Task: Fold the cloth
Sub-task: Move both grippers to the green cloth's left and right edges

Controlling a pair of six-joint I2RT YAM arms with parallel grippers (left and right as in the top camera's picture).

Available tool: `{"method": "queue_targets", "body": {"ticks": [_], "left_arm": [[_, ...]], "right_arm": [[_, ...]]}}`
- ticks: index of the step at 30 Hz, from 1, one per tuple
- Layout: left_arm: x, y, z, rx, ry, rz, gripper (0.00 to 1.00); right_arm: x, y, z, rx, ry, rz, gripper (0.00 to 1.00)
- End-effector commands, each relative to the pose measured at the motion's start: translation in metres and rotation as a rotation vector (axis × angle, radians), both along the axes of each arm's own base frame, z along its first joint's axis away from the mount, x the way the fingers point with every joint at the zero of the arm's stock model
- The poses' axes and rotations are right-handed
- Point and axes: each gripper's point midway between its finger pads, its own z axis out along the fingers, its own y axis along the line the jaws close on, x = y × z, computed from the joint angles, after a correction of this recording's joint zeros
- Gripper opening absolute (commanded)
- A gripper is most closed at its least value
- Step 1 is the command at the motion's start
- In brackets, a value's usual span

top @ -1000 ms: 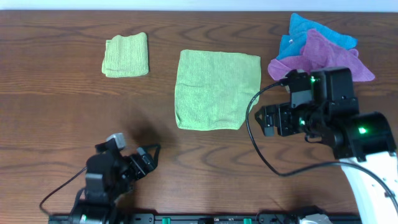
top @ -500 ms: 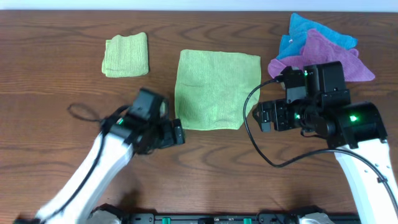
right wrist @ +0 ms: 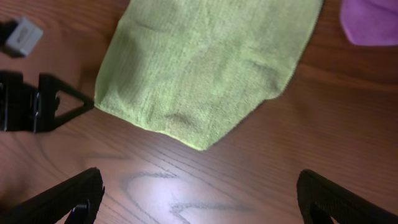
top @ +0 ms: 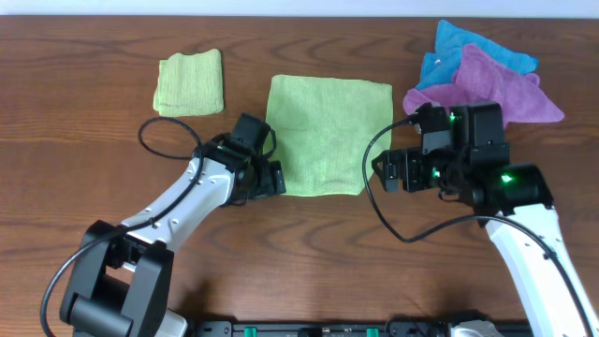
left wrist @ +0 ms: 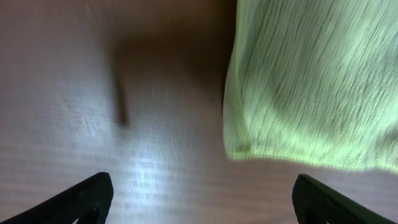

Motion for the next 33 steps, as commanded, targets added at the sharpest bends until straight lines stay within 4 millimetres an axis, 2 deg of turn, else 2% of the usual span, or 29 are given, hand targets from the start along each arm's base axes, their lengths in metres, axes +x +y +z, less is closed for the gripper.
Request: {"method": "queue_targets", "body": {"ticks": [1, 3, 5, 11, 13, 18, 25, 27, 30, 32, 33], "left_arm": [[0.018, 0.004, 0.005, 0.046, -0.067, 0.015, 0.89], [0.024, 0.005, 0.001, 0.056, -0.083, 0.021, 0.88], [0.024, 0.004, -0.005, 0.06, -0.072, 0.02, 0.85], [0.026, 0.003, -0.017, 0.062, -0.053, 0.043, 0.82], [0.028, 0.002, -0.017, 0.059, -0.059, 0.044, 0.77], [0.033, 0.0, -0.022, 0.047, -0.064, 0.085, 0.76], [0.025, -0.008, -0.034, 0.049, -0.027, 0.079, 0.73], [0.024, -0.01, -0.034, 0.047, -0.027, 0.079, 0.47], [0.024, -0.011, -0.034, 0.051, -0.029, 0.082, 0.23], [0.024, -0.01, -0.034, 0.056, -0.031, 0.083, 0.11], [0.025, -0.009, -0.034, 0.059, -0.033, 0.084, 0.08]], "right_arm": [[-0.005, 0.003, -0.01, 0.016, 0.013, 0.037, 0.99], [-0.006, 0.0, -0.02, -0.012, 0.012, 0.049, 0.99], [-0.005, -0.003, -0.028, -0.031, 0.008, 0.039, 0.99], [-0.001, -0.009, -0.052, -0.039, -0.014, 0.017, 0.99], [-0.002, -0.012, -0.058, -0.041, -0.007, 0.008, 0.99], [-0.003, -0.018, -0.062, -0.049, -0.003, -0.001, 0.99], [0.002, -0.025, -0.061, -0.053, -0.016, -0.025, 0.99], [0.003, -0.025, -0.061, -0.055, -0.019, -0.026, 0.99], [0.003, -0.025, -0.061, -0.055, -0.019, -0.026, 0.99], [0.003, -0.025, -0.061, -0.055, -0.019, -0.026, 0.99], [0.003, -0.025, -0.06, -0.055, -0.019, -0.026, 0.99]]}}
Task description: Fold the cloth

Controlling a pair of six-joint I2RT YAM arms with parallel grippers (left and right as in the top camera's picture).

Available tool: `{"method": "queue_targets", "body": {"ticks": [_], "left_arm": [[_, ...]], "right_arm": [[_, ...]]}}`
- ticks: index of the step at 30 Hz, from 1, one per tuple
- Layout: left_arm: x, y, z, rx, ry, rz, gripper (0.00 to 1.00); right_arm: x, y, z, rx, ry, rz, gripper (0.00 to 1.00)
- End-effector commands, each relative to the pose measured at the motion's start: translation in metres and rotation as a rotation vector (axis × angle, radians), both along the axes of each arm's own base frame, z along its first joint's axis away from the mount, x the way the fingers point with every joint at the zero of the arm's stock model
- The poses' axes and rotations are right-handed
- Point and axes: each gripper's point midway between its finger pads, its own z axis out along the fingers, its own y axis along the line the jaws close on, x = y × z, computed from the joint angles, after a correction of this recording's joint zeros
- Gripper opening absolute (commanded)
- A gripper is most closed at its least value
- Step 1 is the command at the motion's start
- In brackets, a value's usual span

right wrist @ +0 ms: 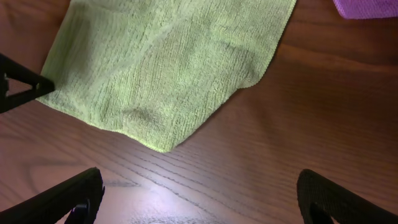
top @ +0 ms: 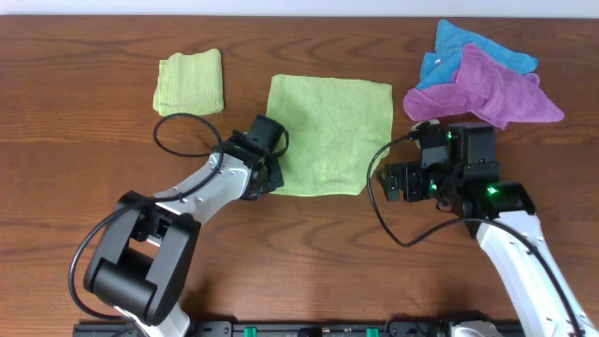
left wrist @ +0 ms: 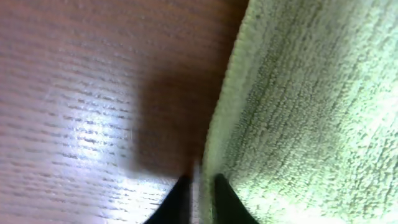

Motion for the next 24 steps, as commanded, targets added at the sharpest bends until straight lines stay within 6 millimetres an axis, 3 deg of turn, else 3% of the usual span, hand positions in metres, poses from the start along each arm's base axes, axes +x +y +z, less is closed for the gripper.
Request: {"method": "queue_targets", "body": {"ticks": [1, 7, 13, 19, 24], "left_arm": [[0.006, 0.001, 0.0, 0.02, -0.013, 0.006, 0.06], [0.012, 0.0, 0.011, 0.035, -0.025, -0.009, 0.06], [0.037, -0.002, 0.072, 0.09, -0.082, -0.08, 0.06], [0.053, -0.027, 0.101, -0.026, -0.127, -0.102, 0.06], [0.06, -0.047, 0.122, -0.133, -0.146, -0.102, 0.06]], "right_arm": [[0.0, -0.003, -0.002, -0.012, -0.003, 0.005, 0.99], [-0.015, -0.005, -0.011, -0.008, 0.077, -0.015, 0.99], [-0.048, -0.003, -0.034, 0.002, 0.232, -0.047, 0.99], [-0.064, 0.026, -0.067, 0.002, 0.218, 0.059, 0.99], [-0.054, 0.059, -0.063, 0.042, 0.124, 0.116, 0.99]]}}
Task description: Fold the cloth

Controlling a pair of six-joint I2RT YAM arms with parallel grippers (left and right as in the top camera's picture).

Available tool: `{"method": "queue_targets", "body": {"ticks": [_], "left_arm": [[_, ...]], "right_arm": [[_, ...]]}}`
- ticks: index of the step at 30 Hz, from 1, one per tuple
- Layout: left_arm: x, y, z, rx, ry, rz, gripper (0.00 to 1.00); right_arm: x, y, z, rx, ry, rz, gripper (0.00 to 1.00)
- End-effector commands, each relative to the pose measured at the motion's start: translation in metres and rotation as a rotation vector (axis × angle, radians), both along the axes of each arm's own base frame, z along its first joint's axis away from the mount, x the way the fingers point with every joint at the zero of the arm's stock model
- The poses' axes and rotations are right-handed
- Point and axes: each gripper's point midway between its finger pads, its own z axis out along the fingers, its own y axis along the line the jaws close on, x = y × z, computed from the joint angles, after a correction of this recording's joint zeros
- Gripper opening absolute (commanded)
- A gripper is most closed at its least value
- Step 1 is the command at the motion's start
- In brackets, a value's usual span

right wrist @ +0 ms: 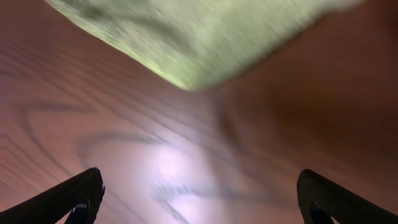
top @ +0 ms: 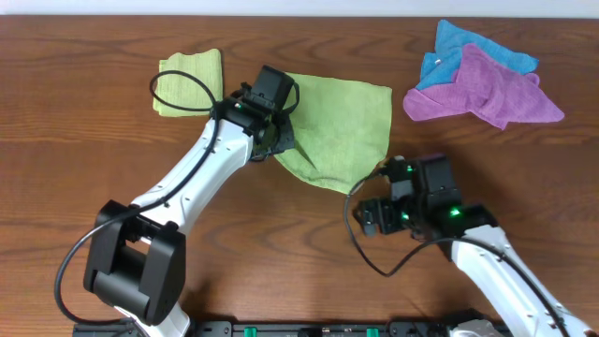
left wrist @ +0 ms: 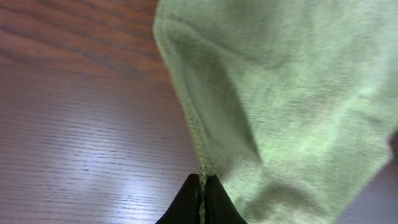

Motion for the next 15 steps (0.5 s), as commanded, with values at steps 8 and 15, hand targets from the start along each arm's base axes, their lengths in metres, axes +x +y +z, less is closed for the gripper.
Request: {"method": "queue_targets", "body": {"ticks": [8, 15], "left_arm": [[0.033, -0.041, 0.087, -0.208, -0.147, -0.037, 0.06], [0.044, -0.047, 0.117, -0.241, -0.215, -0.041, 0.06]], "right_arm": [[0.002, 0.027, -0.029, -0.081, -0.035, 0.044, 0.99], [0.025, 0.011, -0.035, -0.128, -0.061, -0.175, 0.99]]}}
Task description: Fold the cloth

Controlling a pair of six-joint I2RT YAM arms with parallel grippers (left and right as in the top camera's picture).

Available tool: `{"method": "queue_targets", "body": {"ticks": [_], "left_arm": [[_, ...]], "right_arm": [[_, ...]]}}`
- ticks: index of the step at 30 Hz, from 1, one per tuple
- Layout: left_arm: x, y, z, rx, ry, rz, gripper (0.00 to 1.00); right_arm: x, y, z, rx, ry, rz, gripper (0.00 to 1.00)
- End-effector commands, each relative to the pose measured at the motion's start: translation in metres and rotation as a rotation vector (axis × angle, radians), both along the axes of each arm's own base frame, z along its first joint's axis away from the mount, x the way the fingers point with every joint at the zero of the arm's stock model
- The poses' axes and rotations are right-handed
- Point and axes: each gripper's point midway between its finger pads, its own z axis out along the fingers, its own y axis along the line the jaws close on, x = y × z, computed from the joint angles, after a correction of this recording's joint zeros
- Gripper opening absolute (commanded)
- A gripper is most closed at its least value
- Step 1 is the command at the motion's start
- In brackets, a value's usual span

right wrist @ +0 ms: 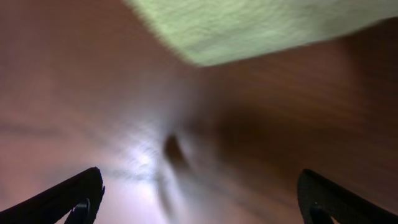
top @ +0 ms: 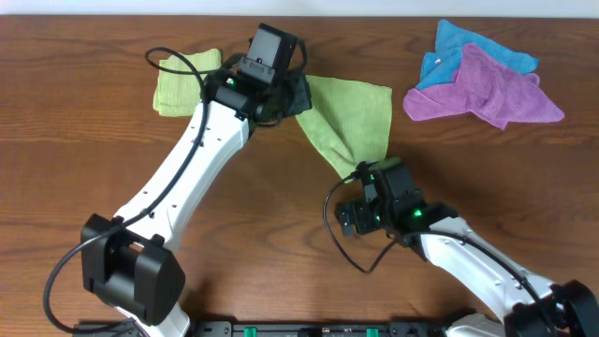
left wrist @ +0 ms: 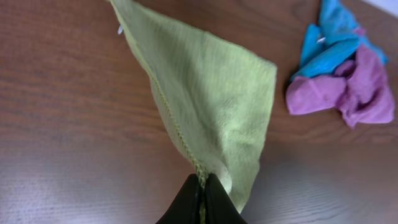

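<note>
A light-green cloth lies in the middle of the wooden table, one corner lifted and drawn up toward the far edge so it forms a long triangle. My left gripper is shut on that corner; its wrist view shows the cloth hanging from the closed fingertips. My right gripper stands open low over bare wood, just nearer than the cloth's lower right corner. Nothing is between its fingers.
A folded light-green cloth lies at the far left, partly under the left arm. A heap of blue and purple cloths sits at the far right.
My left gripper has carried the held corner further toward the far edge and higher. My right gripper has moved left and nearer, staying open below the cloth's lower right corner.
At first the cloth lay flat, both grippers open at its near corners. Then my left gripper was shut on the near left corner. Later that corner was lifted over the cloth, and now it is near the far edge. The right gripper stayed open throughout.
</note>
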Motion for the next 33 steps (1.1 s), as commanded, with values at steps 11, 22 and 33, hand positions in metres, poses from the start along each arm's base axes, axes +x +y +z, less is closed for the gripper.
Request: {"method": "queue_targets", "body": {"ticks": [11, 22, 33], "left_arm": [[0.004, -0.006, 0.021, -0.049, -0.032, 0.013, 0.06], [0.01, -0.009, 0.028, -0.071, -0.065, 0.017, 0.06], [0.01, -0.013, 0.03, -0.1, -0.059, 0.012, 0.06]], "right_arm": [[0.048, 0.004, 0.021, 0.107, -0.169, -0.314, 0.99], [0.056, -0.004, -0.003, 0.014, -0.199, -0.423, 0.99], [0.093, -0.003, 0.0, 0.048, -0.361, -0.497, 0.99]]}}
